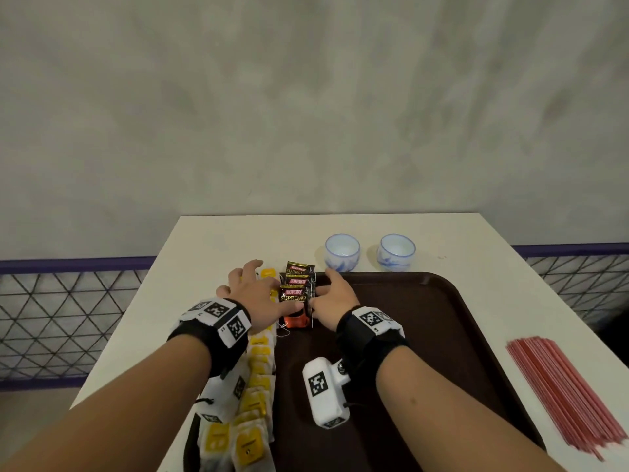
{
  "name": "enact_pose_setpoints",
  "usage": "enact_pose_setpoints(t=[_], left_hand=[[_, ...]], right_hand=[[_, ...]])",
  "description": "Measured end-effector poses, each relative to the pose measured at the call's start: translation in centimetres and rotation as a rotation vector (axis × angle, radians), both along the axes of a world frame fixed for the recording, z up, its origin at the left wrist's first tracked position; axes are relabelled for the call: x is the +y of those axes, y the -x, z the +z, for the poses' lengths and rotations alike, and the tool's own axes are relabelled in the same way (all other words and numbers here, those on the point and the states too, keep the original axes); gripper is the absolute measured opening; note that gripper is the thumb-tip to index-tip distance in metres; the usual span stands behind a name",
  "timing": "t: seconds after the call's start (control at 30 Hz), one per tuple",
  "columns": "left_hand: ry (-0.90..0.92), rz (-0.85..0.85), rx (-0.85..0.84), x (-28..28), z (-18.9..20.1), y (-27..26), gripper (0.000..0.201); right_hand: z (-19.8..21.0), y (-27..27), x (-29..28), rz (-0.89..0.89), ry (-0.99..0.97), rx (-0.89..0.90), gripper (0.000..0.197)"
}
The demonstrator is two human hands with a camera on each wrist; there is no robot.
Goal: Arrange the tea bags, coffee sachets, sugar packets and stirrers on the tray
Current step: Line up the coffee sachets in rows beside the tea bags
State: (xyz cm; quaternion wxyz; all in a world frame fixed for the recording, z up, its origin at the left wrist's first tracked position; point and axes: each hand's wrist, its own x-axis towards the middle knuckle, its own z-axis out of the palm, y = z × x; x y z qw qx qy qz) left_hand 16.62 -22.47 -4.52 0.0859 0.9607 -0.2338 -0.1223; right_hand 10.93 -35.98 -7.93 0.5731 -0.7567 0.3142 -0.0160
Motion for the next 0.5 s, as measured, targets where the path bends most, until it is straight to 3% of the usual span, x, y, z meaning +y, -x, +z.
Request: enact_pose_setpoints(t=[0.3,0.5], left_hand=[[0.046,0.034,0.034,0.4,0.2,0.2,0.064],[0.170,0.077,0.005,1.5,1.2,0.5,0.063]], right_hand=[[-0.1,-0.3,0.4,0.028,-0.004,-0.019,0.079],[0.4,0.5,-0.1,0.021,0.062,-0.002,0.076]])
